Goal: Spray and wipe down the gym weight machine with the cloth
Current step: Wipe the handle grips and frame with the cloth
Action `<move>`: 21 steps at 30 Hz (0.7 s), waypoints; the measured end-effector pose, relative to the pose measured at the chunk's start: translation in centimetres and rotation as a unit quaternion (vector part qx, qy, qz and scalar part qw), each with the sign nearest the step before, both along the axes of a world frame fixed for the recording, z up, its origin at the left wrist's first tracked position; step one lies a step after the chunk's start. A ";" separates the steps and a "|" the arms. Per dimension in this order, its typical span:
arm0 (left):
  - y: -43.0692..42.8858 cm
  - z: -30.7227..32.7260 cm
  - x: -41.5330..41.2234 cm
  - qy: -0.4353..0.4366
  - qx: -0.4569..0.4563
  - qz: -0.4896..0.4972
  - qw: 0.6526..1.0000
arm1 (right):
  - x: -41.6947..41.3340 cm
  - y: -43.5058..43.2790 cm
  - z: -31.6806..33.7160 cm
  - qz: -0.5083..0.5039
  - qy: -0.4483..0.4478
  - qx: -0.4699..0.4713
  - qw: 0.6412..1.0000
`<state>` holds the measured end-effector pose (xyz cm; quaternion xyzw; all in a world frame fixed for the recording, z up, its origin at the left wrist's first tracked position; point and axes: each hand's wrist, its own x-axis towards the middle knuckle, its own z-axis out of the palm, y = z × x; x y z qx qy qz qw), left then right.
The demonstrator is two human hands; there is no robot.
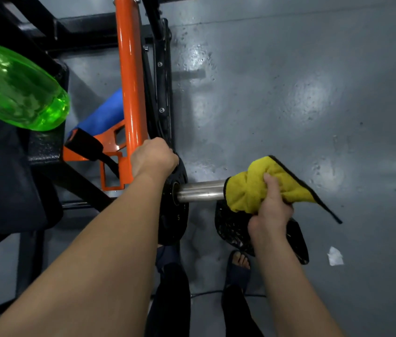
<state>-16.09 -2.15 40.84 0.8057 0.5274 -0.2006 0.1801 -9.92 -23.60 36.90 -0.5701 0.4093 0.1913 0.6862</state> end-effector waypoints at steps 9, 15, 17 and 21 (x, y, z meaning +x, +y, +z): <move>0.1 -0.1 -0.3 -0.018 0.003 -0.017 1.000 | 2.6 0.9 1.8 0.454 -0.224 -0.479 0.718; 0.4 -0.4 -0.2 -0.016 -0.006 -0.015 1.000 | 11.0 3.8 3.1 0.670 0.111 -0.293 0.673; 0.5 -0.4 -0.1 -0.013 -0.011 -0.017 1.000 | 11.6 4.0 2.6 0.676 0.174 -0.224 0.679; 0.6 -0.3 0.0 -0.018 -0.017 -0.017 1.000 | 11.1 2.8 1.4 0.589 0.091 -0.300 0.745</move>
